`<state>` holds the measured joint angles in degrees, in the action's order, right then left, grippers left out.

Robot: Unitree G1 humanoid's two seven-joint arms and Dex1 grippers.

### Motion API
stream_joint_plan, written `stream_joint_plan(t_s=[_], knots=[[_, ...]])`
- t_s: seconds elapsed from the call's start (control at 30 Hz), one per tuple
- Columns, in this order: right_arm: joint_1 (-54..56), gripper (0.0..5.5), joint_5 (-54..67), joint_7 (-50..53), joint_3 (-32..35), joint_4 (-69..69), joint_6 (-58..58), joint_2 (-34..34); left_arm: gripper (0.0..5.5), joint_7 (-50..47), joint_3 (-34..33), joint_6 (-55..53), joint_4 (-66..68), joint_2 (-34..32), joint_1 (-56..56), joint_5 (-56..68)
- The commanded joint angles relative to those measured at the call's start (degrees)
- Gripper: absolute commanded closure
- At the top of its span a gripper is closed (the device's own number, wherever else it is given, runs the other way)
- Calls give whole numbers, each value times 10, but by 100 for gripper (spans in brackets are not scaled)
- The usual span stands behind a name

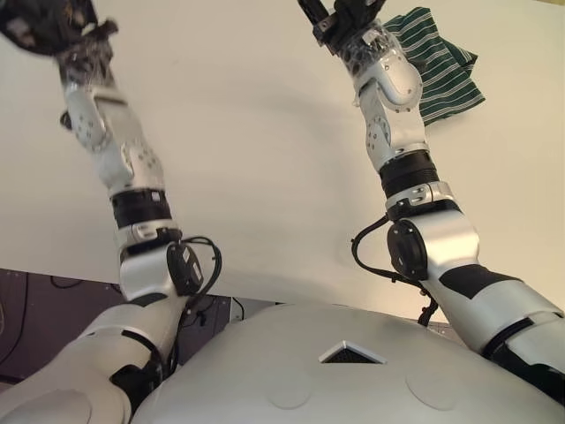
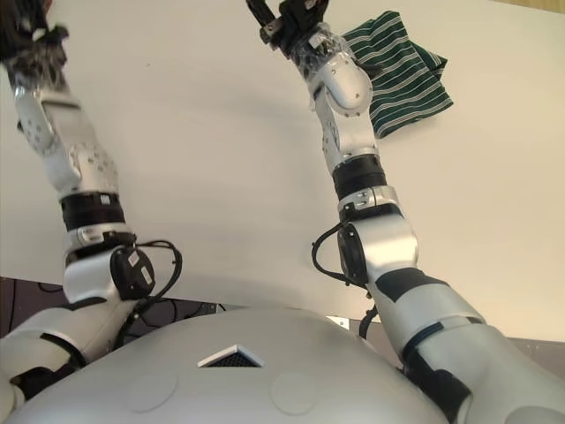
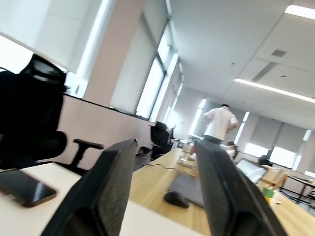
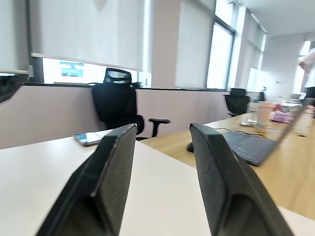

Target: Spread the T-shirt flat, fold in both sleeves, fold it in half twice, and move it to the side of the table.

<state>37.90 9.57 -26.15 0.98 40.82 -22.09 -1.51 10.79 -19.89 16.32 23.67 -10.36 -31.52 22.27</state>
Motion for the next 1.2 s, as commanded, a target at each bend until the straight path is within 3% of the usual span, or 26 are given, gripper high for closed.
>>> stream_joint_plan(t_s=[0.03, 0.17, 0.3, 0.5, 0.7, 0.83, 1.2], knots=[[-92, 351, 28, 42, 43, -105, 25, 18, 339, 33, 22, -26, 13, -6, 3, -7], [-140, 351, 55, 68, 98, -169, 55, 59, 339, 51, 28, -48, 10, -10, 22, -9], [-117, 351, 64, 98, 123, -164, 72, 80, 339, 48, 52, -54, -8, 12, 39, -24], [-178, 351, 64, 113, 115, -224, 102, 68, 339, 46, 94, -67, -31, 55, 68, -37], [-103, 351, 71, 82, 111, -200, 148, 101, 339, 5, 90, -45, -59, 92, 115, -47], [-113, 351, 72, 69, 108, -204, 164, 105, 339, -7, 104, -41, -78, 115, 134, -58], [-121, 351, 71, 56, 101, -226, 197, 106, 339, -20, 102, -40, -85, 123, 141, -60]])
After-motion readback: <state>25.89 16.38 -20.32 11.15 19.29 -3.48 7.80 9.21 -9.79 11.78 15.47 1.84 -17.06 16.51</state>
